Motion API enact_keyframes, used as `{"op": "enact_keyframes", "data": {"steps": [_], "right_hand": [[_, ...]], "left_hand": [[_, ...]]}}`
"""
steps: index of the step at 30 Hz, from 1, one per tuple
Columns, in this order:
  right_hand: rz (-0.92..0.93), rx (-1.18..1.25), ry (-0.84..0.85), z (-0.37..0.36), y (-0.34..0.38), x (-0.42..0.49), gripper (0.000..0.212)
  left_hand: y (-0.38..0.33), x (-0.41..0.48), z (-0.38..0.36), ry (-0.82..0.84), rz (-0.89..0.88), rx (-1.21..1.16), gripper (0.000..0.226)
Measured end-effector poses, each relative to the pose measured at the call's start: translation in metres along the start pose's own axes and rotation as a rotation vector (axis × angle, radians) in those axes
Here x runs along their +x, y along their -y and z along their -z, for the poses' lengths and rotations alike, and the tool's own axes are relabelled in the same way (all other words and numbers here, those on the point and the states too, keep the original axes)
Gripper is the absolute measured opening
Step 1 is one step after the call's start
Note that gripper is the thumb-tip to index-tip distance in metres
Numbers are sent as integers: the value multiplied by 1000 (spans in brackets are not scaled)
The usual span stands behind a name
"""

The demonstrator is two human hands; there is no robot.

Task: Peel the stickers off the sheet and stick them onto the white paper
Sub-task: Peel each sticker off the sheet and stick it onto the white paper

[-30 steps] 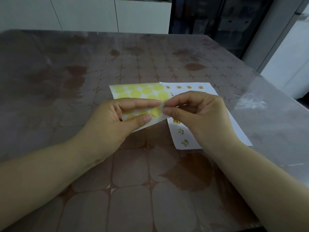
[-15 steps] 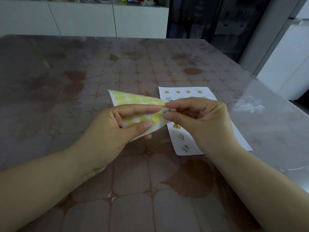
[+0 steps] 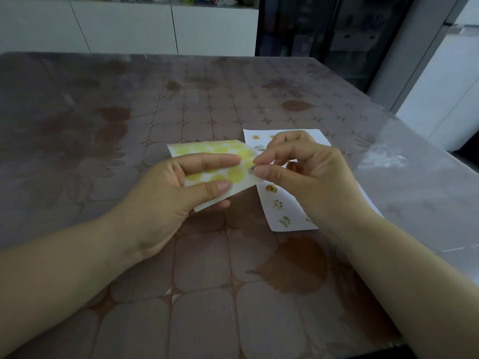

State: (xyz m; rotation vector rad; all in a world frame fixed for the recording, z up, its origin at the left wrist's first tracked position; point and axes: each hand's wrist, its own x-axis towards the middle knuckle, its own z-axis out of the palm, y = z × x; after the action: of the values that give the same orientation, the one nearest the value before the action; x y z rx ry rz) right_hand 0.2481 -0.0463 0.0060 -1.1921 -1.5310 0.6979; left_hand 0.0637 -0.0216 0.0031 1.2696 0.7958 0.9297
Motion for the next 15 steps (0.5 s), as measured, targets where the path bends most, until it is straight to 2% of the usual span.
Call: {"op": "enact_keyframes", "data": {"steps": [5,8,11,14,15], "right_hand": [[-118,101,-67,4,3,0,5],[-211,30,-109,20,9,7,4],[-327,-90,33,55,23,10,7],[-414,-219,172,90,32,-2,26],[-451,-287,187,98,30,-8,27]], "left_hand": [[4,-3,-1,48,-46,105,42],[4,-5,-1,62,-81,164,49],[3,-5,-2,38,-117,209,50],[1,-3,-2,-55,-163,273,33],[2,-2,-1,-75,-168,285,28]]}}
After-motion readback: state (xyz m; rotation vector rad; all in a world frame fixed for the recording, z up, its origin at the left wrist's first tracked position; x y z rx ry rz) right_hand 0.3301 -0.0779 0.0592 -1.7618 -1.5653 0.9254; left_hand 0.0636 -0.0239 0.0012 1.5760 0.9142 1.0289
